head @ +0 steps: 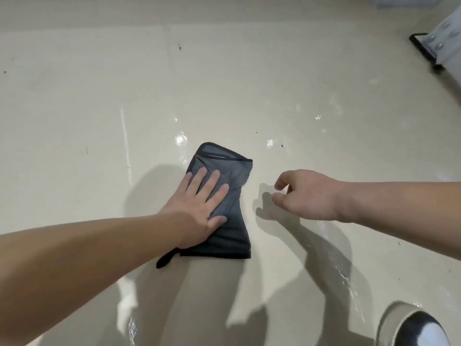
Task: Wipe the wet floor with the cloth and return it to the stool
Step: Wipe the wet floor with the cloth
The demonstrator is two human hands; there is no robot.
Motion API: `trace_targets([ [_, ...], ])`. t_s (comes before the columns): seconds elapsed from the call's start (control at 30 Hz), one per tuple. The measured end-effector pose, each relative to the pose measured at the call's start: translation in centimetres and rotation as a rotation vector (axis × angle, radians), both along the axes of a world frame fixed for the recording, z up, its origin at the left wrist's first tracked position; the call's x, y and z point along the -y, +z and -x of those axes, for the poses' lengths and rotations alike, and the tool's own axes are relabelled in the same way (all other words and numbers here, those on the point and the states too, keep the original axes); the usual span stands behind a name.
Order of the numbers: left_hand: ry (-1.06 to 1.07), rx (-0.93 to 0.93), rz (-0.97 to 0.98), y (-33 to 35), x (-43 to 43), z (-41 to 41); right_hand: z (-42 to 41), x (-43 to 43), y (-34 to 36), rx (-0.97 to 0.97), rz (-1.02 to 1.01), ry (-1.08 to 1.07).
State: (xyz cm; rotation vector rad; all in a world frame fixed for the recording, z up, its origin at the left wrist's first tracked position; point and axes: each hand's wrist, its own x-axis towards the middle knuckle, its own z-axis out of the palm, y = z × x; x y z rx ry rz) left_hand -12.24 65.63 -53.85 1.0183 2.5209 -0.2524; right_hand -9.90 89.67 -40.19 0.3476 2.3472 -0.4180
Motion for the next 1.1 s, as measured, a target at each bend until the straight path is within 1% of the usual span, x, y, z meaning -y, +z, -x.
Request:
trace_targets([
  [0.13, 0.058, -0.024, -0.206, -1.3, 4.0, -4.2, 0.4, 4.2, -1.1, 0.018, -0.093, 0.103],
  [0.23, 0.104, 0.007, -0.241, -1.9, 6.1, -6.4, 0.5, 8.5, -4.0, -0.057, -0.121, 0.153],
  [0.33, 0.14, -0.066, -0.309, -2.5, 8.8, -6.6, -0.2, 13.1, -7.0, -0.257, -0.032, 0.052],
  [0.4, 0.247, -0.085, -0.347, -2.6, 11.7, -6.2, -0.8, 16.0, -8.1, -0.313, 0.039, 0.03],
  [0.43, 0.31, -0.107, -0.366, -2.8, 13.4, -5.8, -1.0, 16.9, -8.4, -0.319, 0.051, 0.062],
  [0.5, 0.469, -0.112, -0.269, -2.6, 17.4, -5.4, -0.8, 18.4, -8.8, -0.329, 0.029, 0.162],
  [0.57, 0.671, -0.141, -0.168, -2.4, 21.6, -6.0, 0.5, 20.1, -9.1, -0.365, 0.03, 0.22],
  [0.63, 0.807, -0.172, -0.142, -2.2, 24.0, -8.0, 1.8, 21.8, -9.2, -0.391, 0.09, 0.218],
  [0.7, 0.883, -0.173, -0.154, -2.2, 24.7, -11.2, 2.2, 23.7, -9.4, -0.393, 0.161, 0.273],
  [0.73, 0.904, -0.177, -0.166, -2.1, 24.6, -12.9, 2.0, 24.8, -9.4, -0.39, 0.185, 0.32],
  [0.83, 0.865, -0.18, -0.203, -1.8, 23.1, -17.7, 1.2, 27.6, -9.6, -0.389, 0.217, 0.423],
  [0.93, 0.796, -0.149, -0.203, -1.2, 21.9, -21.4, 0.7, 30.0, -9.8, -0.408, 0.153, 0.588],
  [1.0, 0.774, -0.148, -0.157, -0.4, 21.9, -21.7, 1.0, 31.3, -9.8, -0.434, 0.09, 0.693],
  [1.1, 0.816, -0.146, -0.078, 1.3, 21.0, -20.3, 1.8, 33.2, -9.6, -0.429, 0.069, 0.715],
])
